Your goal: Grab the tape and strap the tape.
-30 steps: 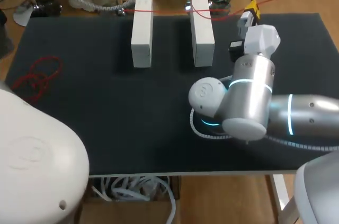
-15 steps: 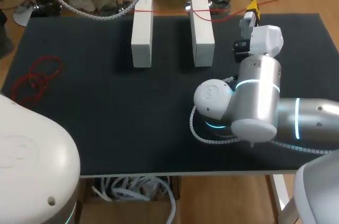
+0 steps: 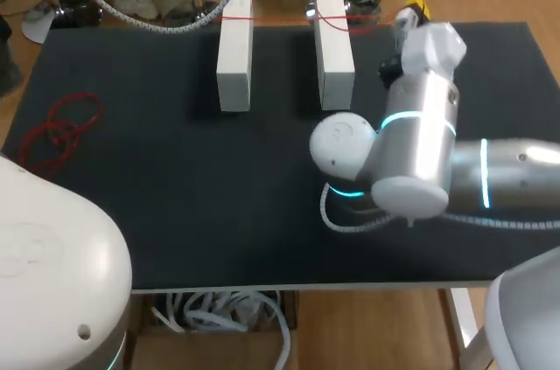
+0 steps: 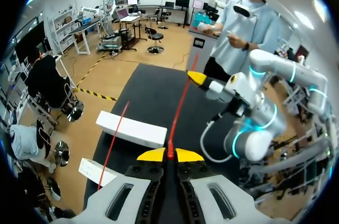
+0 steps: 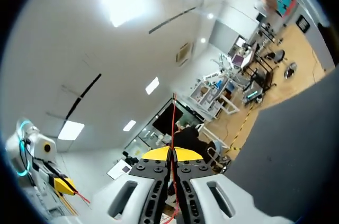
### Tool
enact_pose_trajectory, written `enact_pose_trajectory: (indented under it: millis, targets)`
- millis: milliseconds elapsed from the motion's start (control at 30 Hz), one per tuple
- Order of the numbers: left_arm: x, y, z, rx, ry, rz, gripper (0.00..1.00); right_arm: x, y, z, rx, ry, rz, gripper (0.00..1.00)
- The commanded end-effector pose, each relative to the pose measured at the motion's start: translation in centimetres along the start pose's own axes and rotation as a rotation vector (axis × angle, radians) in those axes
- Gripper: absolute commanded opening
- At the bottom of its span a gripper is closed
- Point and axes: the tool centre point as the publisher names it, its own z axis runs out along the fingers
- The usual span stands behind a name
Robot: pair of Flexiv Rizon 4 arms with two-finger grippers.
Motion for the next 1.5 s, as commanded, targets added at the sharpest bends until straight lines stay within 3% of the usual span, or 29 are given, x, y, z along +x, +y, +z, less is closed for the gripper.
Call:
enact_pose_trajectory:
  millis: [33, 367, 567, 633, 1333, 1367, 1500]
  targets:
    - [0.1, 0.1, 0.0, 0.001, -0.002, -0.001, 0.0, 2.8, 0.8, 0.4, 0.026, 0.015, -0.24, 0.0]
    - [0.1, 0.1, 0.0, 0.001, -0.002, -0.001, 0.0, 4.4, 0.7, 2.2, 0.103, 0.102, -0.456, 0.0]
    - [0.1, 0.1, 0.0, 0.001, -0.002, -0.001, 0.0, 5.5, 1.3, 3.8, 0.159, 0.046, -0.548, 0.0]
    - [0.1, 0.1, 0.0, 0.001, -0.002, -0.001, 0.0, 5.6, 2.0, 4.5, 0.205, 0.019, -0.517, 0.0]
    - [0.1, 0.1, 0.0, 0.001, -0.002, -0.001, 0.0, 5.6, 2.0, 4.5, 0.205, 0.019, -0.517, 0.0]
    - [0.1, 0.1, 0.0, 0.001, -0.002, -0.001, 0.0, 6.2, 1.8, 4.0, 0.168, 0.097, -0.574, 0.0]
    - [0.1, 0.1, 0.0, 0.001, -0.002, -0.001, 0.0, 7.7, 2.6, 2.8, 0.186, 0.224, -0.703, 0.0]
